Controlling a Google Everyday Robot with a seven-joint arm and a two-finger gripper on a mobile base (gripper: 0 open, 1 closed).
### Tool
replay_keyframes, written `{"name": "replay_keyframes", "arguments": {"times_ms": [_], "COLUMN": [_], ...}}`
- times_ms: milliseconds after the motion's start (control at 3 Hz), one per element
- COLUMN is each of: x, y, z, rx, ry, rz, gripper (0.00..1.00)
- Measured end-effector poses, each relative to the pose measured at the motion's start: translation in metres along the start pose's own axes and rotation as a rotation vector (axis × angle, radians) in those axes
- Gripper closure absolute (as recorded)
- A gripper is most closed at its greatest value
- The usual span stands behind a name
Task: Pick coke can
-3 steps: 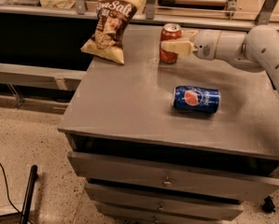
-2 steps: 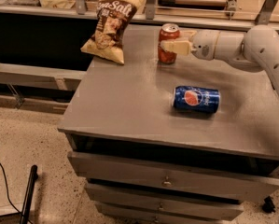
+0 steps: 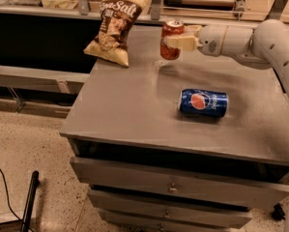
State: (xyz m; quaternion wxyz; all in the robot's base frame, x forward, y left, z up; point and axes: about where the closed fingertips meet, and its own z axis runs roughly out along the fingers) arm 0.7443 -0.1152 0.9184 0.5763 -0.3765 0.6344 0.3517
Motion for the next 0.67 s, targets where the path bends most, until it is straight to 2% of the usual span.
{"name": "replay_keyframes", "arguments": {"times_ms": [333, 667], "x": [-0.0411, -0.0443], "y": [0.0038, 0.0036], "z": [-0.0012, -0.002], "rx": [0.005, 0.007], "ry": [-0.034, -0.037], "rz": [-0.075, -0.081], "gripper": [1.0, 1.0]}}
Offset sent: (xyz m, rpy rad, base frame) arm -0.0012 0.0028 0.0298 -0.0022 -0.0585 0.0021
